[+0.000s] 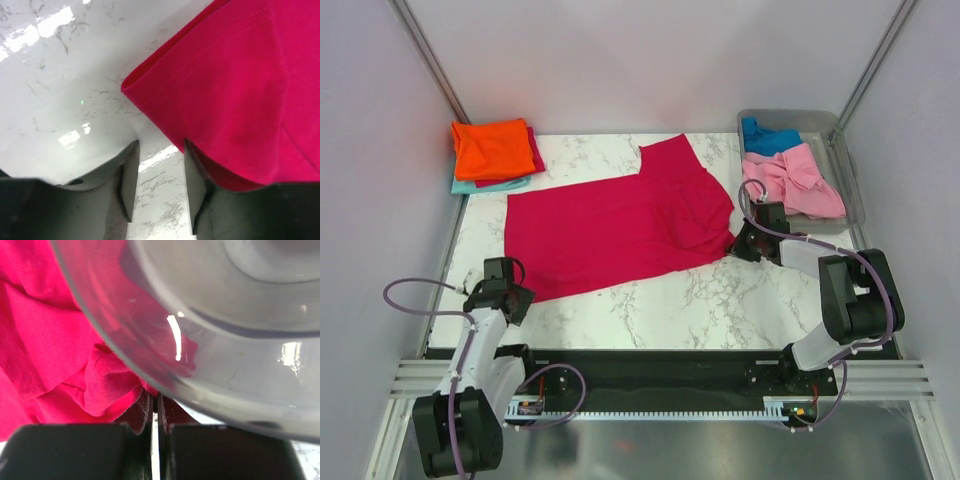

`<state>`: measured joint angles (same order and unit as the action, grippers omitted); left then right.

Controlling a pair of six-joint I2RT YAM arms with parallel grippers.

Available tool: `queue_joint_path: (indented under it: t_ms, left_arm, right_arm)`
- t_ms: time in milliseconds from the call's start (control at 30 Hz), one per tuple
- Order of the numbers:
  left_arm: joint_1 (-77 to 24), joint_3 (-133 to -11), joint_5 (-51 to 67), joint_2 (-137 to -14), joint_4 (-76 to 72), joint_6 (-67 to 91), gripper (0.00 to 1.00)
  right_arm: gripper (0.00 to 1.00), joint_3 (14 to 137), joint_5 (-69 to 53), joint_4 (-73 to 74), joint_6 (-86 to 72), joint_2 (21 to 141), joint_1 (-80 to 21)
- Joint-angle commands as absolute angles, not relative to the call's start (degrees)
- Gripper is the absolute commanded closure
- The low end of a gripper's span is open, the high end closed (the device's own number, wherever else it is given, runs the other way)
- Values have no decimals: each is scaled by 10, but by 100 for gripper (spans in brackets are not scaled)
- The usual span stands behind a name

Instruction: Fold and stack the t-shirts

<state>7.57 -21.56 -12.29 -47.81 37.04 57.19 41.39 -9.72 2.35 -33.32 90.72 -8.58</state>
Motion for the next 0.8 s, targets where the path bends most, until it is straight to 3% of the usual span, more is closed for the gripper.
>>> queue_joint_path:
  t_ms: [0, 33, 67, 100, 267, 333, 667, 700, 767]
  left_arm:
    - [76, -215, -145, -516, 313, 585, 54]
    - [76, -219, -140, -528, 296, 578, 76]
    - [76, -222, -124, -539, 281, 557, 91]
    - [76, -238, -125, -550, 275, 554, 98]
    - [114, -293, -136, -530, 305, 504, 98]
    - [174, -299, -132, -512, 313, 462, 98]
    - [302, -326, -19, -519, 332, 443, 98]
    - [306, -326, -12, -514, 335, 444, 98]
    - [308, -331, 13, -503, 337, 440, 95]
  right_arm:
    - [100, 424, -117, 13, -315, 907, -69]
    - [100, 425, -118, 20, -312, 902, -66]
    - [100, 429, -116, 28, -307, 890, -62]
    - [100, 432, -113, 38, -299, 883, -59]
    - [100, 437, -87, 111, -278, 817, -45]
    - [100, 432, -82, 135, -275, 795, -45]
    - [100, 383, -80, 217, -260, 692, -45]
    - [99, 377, -80, 221, -260, 688, -45]
    - [88, 364, -70, 227, -261, 685, -45]
